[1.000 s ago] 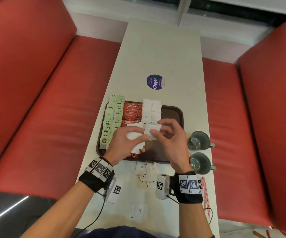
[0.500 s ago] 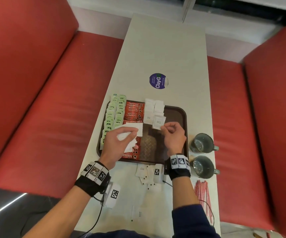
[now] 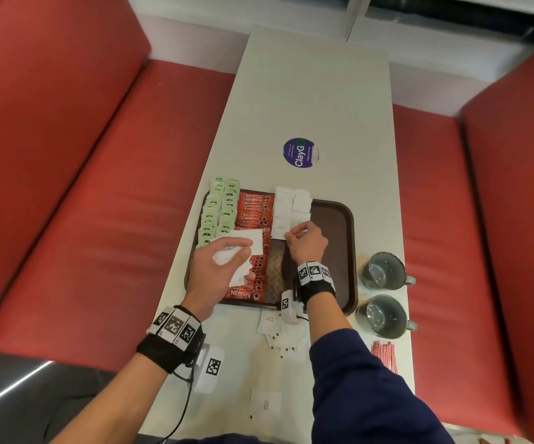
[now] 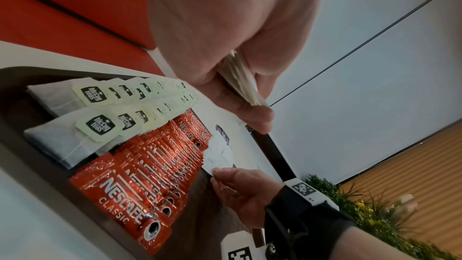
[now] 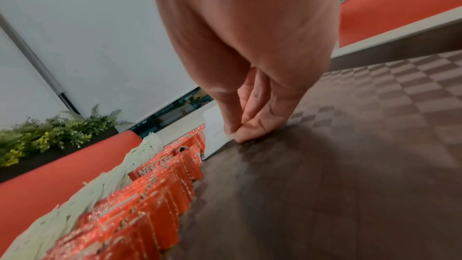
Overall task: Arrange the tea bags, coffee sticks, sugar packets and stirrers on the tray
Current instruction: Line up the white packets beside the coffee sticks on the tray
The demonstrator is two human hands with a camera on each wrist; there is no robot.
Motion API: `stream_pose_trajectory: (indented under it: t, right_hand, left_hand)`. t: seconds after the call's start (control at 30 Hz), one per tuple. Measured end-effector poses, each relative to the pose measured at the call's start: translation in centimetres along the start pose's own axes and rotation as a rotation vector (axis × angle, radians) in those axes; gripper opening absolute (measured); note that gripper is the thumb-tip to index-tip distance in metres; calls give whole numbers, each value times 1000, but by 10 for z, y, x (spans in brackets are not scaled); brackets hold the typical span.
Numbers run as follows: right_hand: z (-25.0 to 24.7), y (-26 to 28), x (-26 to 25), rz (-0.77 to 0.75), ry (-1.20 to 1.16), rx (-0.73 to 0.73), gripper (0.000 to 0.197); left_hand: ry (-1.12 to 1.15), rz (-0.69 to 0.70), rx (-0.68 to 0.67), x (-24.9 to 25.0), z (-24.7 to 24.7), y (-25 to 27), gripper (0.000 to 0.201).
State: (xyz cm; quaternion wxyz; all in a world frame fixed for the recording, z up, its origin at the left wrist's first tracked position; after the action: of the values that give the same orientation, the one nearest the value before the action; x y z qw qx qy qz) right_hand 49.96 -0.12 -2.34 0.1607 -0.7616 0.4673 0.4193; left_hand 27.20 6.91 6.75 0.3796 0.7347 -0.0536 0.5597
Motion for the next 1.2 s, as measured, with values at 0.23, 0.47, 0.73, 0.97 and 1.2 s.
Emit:
stream_pose_trajectory:
  t: [0.23, 0.47, 0.73, 0.97, 1.2]
  right_hand:
    - [-5, 10, -14, -45, 98, 25, 17]
    - [-42, 68, -65, -150, -431, -261, 41]
    - [-72, 80, -78, -353, -339, -308, 12]
    - [-91, 86, -81, -277, -498, -174, 8]
    - [-96, 88, -82, -385, -325, -208, 11]
  left_hand:
    - [95, 5, 6, 8, 6, 7, 22]
    - [150, -46, 49, 12, 12, 7, 56]
    - [69, -38, 19, 16, 17, 9, 47]
    - [148, -20, -23, 33, 19, 22, 37]
    - [67, 10, -152, 47, 22, 27, 31]
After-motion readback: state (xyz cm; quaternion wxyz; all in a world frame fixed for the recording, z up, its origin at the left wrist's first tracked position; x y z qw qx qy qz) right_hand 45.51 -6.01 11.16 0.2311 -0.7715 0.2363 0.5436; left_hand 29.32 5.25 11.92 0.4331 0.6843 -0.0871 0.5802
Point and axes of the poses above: each hand's wrist, its own y-axis away from the middle knuckle, its own z-axis out of the palm, x = y × z, the point moved 1 cm from there along -y, towards the middle knuckle, and after that the axes turned 14 degrees about -z, right-handed, at the moved point
